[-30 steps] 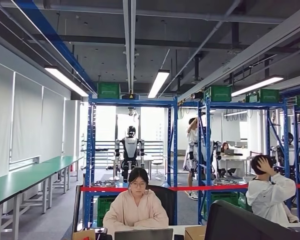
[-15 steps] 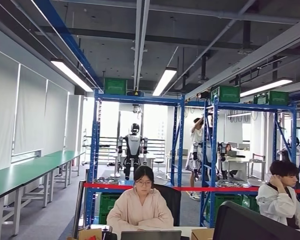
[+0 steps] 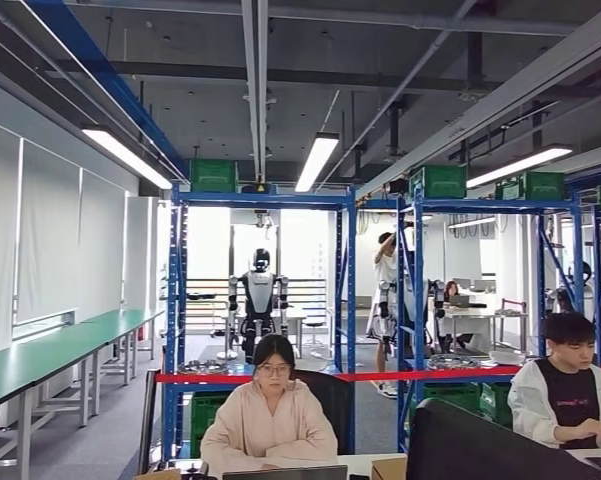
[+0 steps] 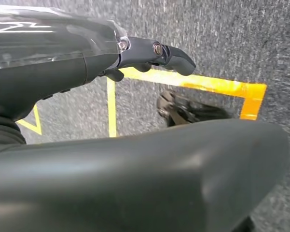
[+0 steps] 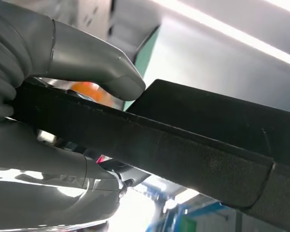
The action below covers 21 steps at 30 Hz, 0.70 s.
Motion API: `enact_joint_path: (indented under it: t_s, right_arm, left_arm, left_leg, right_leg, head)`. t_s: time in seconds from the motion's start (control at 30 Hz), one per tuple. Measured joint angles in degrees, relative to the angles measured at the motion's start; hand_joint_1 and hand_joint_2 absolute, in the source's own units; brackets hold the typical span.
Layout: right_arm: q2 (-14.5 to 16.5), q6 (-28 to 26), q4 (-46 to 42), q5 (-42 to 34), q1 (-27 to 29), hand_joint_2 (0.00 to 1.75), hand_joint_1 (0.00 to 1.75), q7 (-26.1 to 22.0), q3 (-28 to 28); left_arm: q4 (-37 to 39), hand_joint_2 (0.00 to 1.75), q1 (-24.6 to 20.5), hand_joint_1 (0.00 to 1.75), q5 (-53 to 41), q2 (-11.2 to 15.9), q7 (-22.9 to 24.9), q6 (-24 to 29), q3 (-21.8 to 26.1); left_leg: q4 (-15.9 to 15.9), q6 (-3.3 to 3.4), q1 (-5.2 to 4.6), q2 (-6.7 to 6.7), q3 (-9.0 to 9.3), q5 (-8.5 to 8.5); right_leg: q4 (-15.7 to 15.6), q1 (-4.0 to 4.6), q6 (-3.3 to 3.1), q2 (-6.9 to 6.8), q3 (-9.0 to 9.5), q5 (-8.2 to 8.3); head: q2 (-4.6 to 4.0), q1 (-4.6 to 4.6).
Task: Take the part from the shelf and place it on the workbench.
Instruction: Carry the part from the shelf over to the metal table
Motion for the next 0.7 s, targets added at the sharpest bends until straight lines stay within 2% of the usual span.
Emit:
enact_joint_path:
  t_s: [0.07, 0.1, 0.13, 0.23, 0.3, 0.33, 0.4, 0.43, 0.47, 0.5, 0.57, 0.6, 0.63, 0.7]
  right_arm:
    - [0.1, -2.2, 1.1, 3.2, -3.3, 1.75, 1.75, 1.4, 0.0]
    - [0.1, -3.8, 2.0, 5.8, -5.6, 1.75, 1.75, 2.3, 0.1]
    - [0.2, -5.7, 3.2, 9.2, -8.3, 1.75, 1.75, 3.4, 0.2]
    - [0.2, -10.3, 8.9, 18.4, -18.0, 1.75, 1.75, 7.1, 0.4]
    - [0.2, -11.8, 14.4, 21.9, -25.0, 1.75, 1.75, 8.6, 0.1]
    - [0.1, -12.6, 17.3, 23.8, -28.3, 1.75, 1.75, 9.0, -0.1]
    - [0.1, -14.2, 22.7, 28.3, -33.6, 1.75, 1.75, 9.1, -0.2]
    - [0.1, -14.8, 25.0, 30.8, -35.4, 1.75, 1.75, 9.2, -0.1]
    - [0.1, -15.3, 27.1, 33.3, -36.9, 1.75, 1.75, 9.3, 0.0]
    - [0.1, -15.7, 28.9, 35.9, -38.2, 1.75, 1.75, 9.5, 0.3]
    - [0.0, -16.4, 31.9, 40.5, -40.4, 1.75, 1.75, 10.0, 1.3]
    - [0.0, -16.6, 33.1, 42.2, -41.3, 1.75, 1.75, 10.2, 1.9]
    - [-0.1, -16.8, 34.3, 43.6, -42.0, 1.75, 1.75, 10.3, 2.5]
    - [-0.4, -17.4, 36.5, 46.7, -42.7, 1.75, 1.75, 10.0, 4.1]
  left_arm:
    - [0.0, 1.75, -0.1, 0.00, -0.8, 0.0, 0.3, -0.2, -0.4]
    - [0.0, 1.75, -0.2, 0.00, -1.3, 0.0, 0.5, -0.4, -0.7]
    - [0.0, 1.75, -0.3, 0.00, -2.0, 0.0, 0.6, -0.6, -1.0]
    - [0.0, 1.75, -0.6, 0.00, -4.4, 0.1, 0.6, -1.3, -2.6]
    - [0.0, 1.75, -0.8, 0.00, -5.7, 0.2, 0.4, -1.8, -3.8]
    - [0.0, 1.75, -0.9, 0.00, -6.2, 0.3, 0.2, -2.1, -4.4]
    - [0.0, 1.75, -1.0, 0.00, -6.9, 0.4, -0.3, -2.7, -5.3]
    - [0.0, 1.75, -1.0, 0.00, -7.1, 0.4, -0.5, -2.9, -5.7]
    - [0.0, 1.75, -1.0, 0.00, -7.3, 0.4, -0.6, -3.0, -6.0]
    - [0.0, 1.75, -0.9, 0.00, -7.5, 0.4, -0.7, -3.2, -6.3]
    - [0.0, 1.75, -0.9, 0.00, -7.6, 0.5, -1.1, -3.5, -6.8]
    - [0.1, 1.75, -0.9, 0.00, -7.6, 0.5, -1.3, -3.7, -7.0]
    - [0.1, 1.75, -0.9, 0.00, -7.6, 0.5, -1.5, -3.8, -7.1]
    - [0.3, 1.75, -0.8, 0.00, -7.6, 0.5, -1.7, -4.1, -7.2]
  left_leg:
    - [-7.1, 0.29, -0.03, 0.11, 2.40, 5.07]
    - [-10.5, 0.54, -0.07, 0.17, 3.66, 6.74]
    - [-12.7, 0.82, -0.16, 0.22, 4.43, 7.61]
    - [-14.0, 1.61, -0.36, 0.23, 4.60, 7.63]
    - [-14.2, 2.13, -0.15, 0.23, 4.69, 7.78]
    - [-14.3, 2.35, -0.03, 0.23, 4.76, 7.82]
    - [-14.3, 2.58, 0.03, 0.19, 4.85, 7.73]
    - [-14.3, 2.63, 0.05, 0.14, 4.91, 7.66]
    - [-14.3, 2.64, 0.06, 0.06, 5.02, 7.56]
    - [-14.3, 2.62, 0.06, -0.04, 5.19, 7.44]
    - [-14.3, 2.45, 0.07, -0.26, 5.65, 7.12]
    - [-14.4, 2.30, 0.01, -0.35, 5.79, 7.02]
    - [-14.5, 2.10, 0.02, -0.41, 5.83, 6.97]
    - [-14.8, 1.61, 0.06, -0.47, 5.76, 7.05]
  right_leg:
    - [0.1, 0.01, 0.33, 0.15, 0.80, -0.63]
    - [0.2, 0.14, 0.58, 0.29, 1.03, -0.93]
    - [0.4, 0.23, 0.85, 0.40, 1.05, -1.13]
    - [0.5, 0.25, 1.66, 0.55, 0.72, -1.25]
    - [2.1, 0.14, 2.26, 0.25, 0.06, -2.37]
    - [4.7, 0.08, 2.57, 0.09, -1.08, -3.73]
    - [12.4, -0.05, 2.98, -0.04, -4.93, -7.00]
    - [15.7, -0.11, 3.09, -0.05, -6.82, -7.85]
    - [17.1, -0.14, 3.13, -0.05, -7.92, -7.53]
    - [16.1, -0.16, 3.09, -0.04, -7.98, -6.03]
    - [8.9, -0.10, 2.73, 0.00, -5.60, -1.04]
    - [5.4, 0.07, 2.44, 0.05, -4.31, 0.89]
    - [3.0, 0.27, 2.12, 0.09, -3.43, 2.03]
    - [1.6, 0.66, 1.53, 0.13, -3.00, 2.19]
  head:
    - [0.00, 0.00]
    - [-0.01, -0.01]
    - [-0.01, -0.01]
    - [-0.01, 0.00]
    - [0.00, 0.00]
    - [0.00, 0.00]
    - [-0.01, -0.01]
    - [-0.01, -0.01]
    - [-0.02, -0.01]
    - [-0.02, -0.01]
    - [-0.02, -0.01]
    - [-0.02, -0.01]
    - [0.01, 0.00]
    - [0.03, 0.01]
